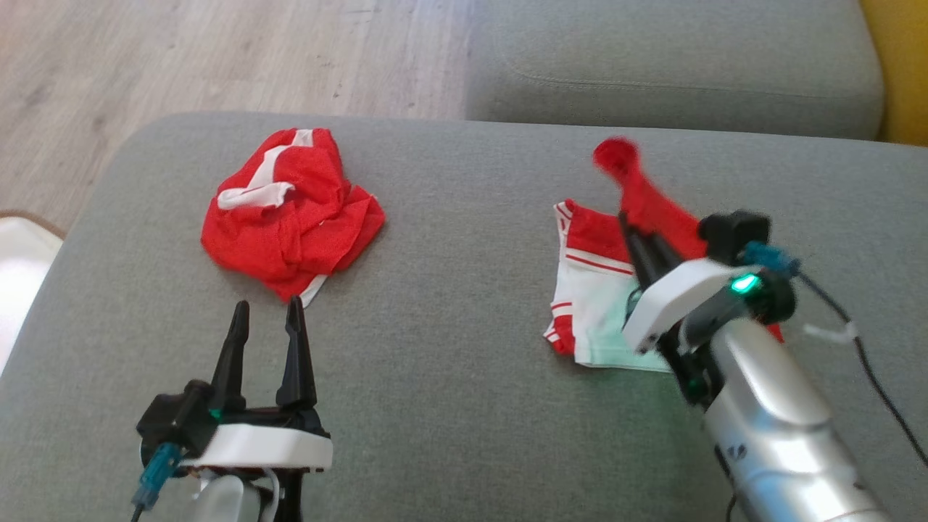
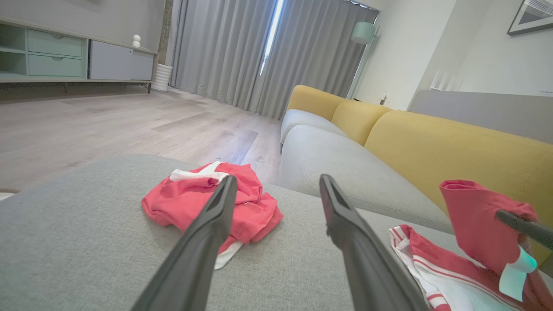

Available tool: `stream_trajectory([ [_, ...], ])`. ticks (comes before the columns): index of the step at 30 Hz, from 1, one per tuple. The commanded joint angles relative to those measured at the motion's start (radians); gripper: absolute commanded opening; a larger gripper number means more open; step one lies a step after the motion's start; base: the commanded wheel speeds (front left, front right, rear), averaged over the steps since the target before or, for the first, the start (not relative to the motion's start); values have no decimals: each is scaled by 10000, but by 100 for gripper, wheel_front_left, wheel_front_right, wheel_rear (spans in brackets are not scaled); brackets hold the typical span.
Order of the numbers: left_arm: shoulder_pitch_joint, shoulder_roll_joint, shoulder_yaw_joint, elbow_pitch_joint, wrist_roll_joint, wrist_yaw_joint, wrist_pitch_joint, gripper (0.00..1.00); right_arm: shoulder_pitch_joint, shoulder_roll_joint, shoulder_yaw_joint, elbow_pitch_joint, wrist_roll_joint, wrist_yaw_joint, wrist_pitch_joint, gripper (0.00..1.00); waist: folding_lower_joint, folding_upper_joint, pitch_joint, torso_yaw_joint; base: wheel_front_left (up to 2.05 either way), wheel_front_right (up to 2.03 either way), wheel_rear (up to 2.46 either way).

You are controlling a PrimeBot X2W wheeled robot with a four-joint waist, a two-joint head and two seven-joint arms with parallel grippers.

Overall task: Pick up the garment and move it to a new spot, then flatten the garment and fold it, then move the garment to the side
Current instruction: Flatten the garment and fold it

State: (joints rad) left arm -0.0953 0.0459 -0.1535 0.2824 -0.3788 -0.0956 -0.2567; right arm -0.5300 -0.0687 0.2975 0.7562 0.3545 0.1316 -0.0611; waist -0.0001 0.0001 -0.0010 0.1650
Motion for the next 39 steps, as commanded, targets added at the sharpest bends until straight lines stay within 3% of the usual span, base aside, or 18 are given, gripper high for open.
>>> stream_trajectory([
  [1, -334, 43, 316, -296, -37, 17, -51, 100, -148, 183, 374, -325, 136, -9, 10, 0, 1, -1, 57, 99, 0, 0, 0],
  [8, -357, 43, 180, -262, -123, 65, -51, 100, 194, 184, 1232, 182, 576, -9, -10, 0, 1, -1, 249, 303, 0, 0, 0],
  [9, -363, 43, 162, -258, -132, 71, -51, 100, 204, 184, 1331, 277, 604, -9, -42, 27, 1, -1, 283, 314, 0, 0, 0],
  [10, -375, 43, 148, -252, -145, 74, -51, 100, 230, 184, 1455, 324, 749, -9, -60, 100, 1, -1, 312, 323, 0, 0, 0],
  [16, -426, 43, 177, -203, -190, 121, -51, 100, 126, 184, 2192, 452, 1236, -9, -285, 100, 1, -1, 402, 93, 0, 0, 0],
  [20, -491, 43, 293, -301, -197, 137, -51, 100, -169, 184, 2073, 450, 1253, -9, -693, 100, 1, -1, 413, -320, 0, 0, 0],
  [26, -649, 43, 515, -646, -165, 145, -51, 100, -756, -173, 848, 474, -17, -9, -1561, 100, 1, -1, 418, -1138, 0, 0, 0],
  [33, -790, 43, 664, -969, 40, 169, -51, 100, -282, -1172, -814, -1028, -1336, -9, -1953, 100, 1, -1, 475, -1874, 0, 0, 0],
  [39, -697, 43, 586, -1027, 194, 193, -51, 100, 1284, -905, -2043, -2822, -2165, -9, -2000, 100, 1, -1, 538, -2145, 0, 0, 0],
])
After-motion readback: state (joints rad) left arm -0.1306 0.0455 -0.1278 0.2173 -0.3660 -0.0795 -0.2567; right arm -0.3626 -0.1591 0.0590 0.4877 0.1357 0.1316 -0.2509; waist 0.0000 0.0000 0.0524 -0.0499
